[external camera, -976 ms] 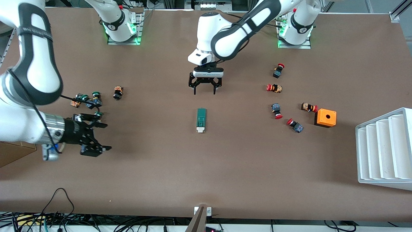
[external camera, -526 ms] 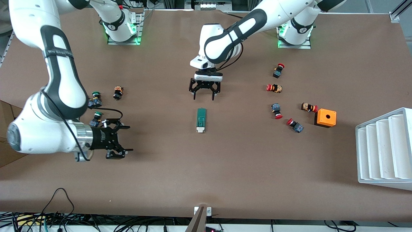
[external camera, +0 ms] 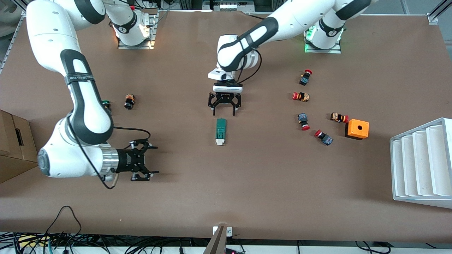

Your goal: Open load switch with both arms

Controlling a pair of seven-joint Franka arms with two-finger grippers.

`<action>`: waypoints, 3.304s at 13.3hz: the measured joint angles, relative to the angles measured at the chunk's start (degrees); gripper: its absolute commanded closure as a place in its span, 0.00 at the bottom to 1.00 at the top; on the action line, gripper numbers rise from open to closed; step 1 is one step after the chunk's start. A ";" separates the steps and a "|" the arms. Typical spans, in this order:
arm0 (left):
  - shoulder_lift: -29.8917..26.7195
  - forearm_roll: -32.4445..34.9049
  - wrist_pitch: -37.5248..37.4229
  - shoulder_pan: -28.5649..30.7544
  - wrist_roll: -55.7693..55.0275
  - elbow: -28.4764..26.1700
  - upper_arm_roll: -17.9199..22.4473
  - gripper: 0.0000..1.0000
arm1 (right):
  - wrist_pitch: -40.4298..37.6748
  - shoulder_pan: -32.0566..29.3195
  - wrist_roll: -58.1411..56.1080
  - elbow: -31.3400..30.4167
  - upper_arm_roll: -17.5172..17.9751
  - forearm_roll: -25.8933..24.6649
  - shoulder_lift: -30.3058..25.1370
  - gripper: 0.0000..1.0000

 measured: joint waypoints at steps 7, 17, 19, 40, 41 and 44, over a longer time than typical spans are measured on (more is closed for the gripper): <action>3.43 8.88 -5.08 -13.01 -11.80 1.33 11.33 0.00 | 2.57 13.87 7.96 0.02 -7.71 -0.10 1.44 0.05; 5.22 11.01 -6.17 -12.96 -13.02 4.53 12.28 0.00 | 8.52 21.94 15.65 0.30 -10.32 -0.10 6.93 0.25; 5.29 11.01 -6.17 -12.92 -13.02 5.23 12.36 0.00 | 8.54 22.20 16.85 1.27 -10.36 -0.10 7.02 0.26; 6.34 11.33 -8.59 -13.12 -13.08 5.04 12.50 0.58 | 8.55 29.87 19.01 3.24 -14.82 -0.65 8.68 0.50; 6.34 11.33 -8.59 -13.12 -13.08 5.04 12.50 0.58 | 8.55 29.87 19.06 3.24 -14.82 -0.65 8.68 0.52; 6.34 11.33 -8.59 -13.12 -13.10 5.04 12.50 0.58 | 8.64 29.91 19.13 3.27 -14.83 -0.65 8.68 0.60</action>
